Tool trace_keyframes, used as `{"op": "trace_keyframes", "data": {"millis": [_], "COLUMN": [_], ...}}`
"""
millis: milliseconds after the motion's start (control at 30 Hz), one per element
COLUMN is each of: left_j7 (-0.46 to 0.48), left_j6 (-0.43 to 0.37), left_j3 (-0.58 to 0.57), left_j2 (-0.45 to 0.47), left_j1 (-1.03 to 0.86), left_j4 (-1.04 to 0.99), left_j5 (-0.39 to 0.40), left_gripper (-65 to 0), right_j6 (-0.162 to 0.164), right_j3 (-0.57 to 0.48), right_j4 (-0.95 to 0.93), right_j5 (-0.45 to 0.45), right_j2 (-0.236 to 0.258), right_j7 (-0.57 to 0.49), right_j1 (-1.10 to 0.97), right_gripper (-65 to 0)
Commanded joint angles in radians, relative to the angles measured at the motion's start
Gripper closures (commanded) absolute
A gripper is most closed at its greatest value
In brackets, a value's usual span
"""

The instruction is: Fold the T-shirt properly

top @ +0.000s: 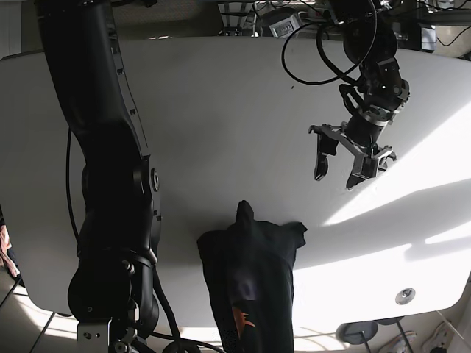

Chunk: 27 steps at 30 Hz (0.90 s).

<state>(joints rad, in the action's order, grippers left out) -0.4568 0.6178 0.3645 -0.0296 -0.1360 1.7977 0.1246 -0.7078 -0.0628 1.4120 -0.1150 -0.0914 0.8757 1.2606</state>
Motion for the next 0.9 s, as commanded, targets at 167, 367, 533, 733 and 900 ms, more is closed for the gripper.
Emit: {"op": "trace_keyframes", "data": {"millis": [167, 367, 533, 733, 900], "left_j7": [0.036, 0.036, 0.036, 0.163, 0.177], "left_j6": [-0.005, -0.008, -0.008, -0.008, -0.008], "left_j3": [0.003, 0.005, -0.002, -0.003, -0.035], "left_j2": [0.049, 0.087, 0.122, 0.118, 0.121], "left_j1": [0.062, 0.241, 0.393, 0.548, 0.691], "left_j4": [-0.109, -0.33, -0.562, -0.801, -1.036], "left_j5": [0.114, 0.111, 0.111, -0.053, -0.079], "left_gripper": [-39.2, -39.2, -39.0, -39.0, -39.0], "right_j6": [0.01, 0.01, 0.01, 0.01, 0.01], "right_j3": [0.004, 0.004, 0.004, 0.005, 0.005], "right_j4": [0.011, 0.014, 0.011, 0.01, 0.013], "right_j5": [-0.007, -0.007, -0.01, -0.012, -0.012], "right_j2": [-0.001, -0.001, -0.001, -0.001, -0.001], "right_j7": [-0.033, -0.034, -0.036, -0.037, -0.039], "right_j1": [0.045, 0.045, 0.045, 0.045, 0.04], "right_gripper": [-1.7, -1.7, -1.7, -1.7, -1.7]}}
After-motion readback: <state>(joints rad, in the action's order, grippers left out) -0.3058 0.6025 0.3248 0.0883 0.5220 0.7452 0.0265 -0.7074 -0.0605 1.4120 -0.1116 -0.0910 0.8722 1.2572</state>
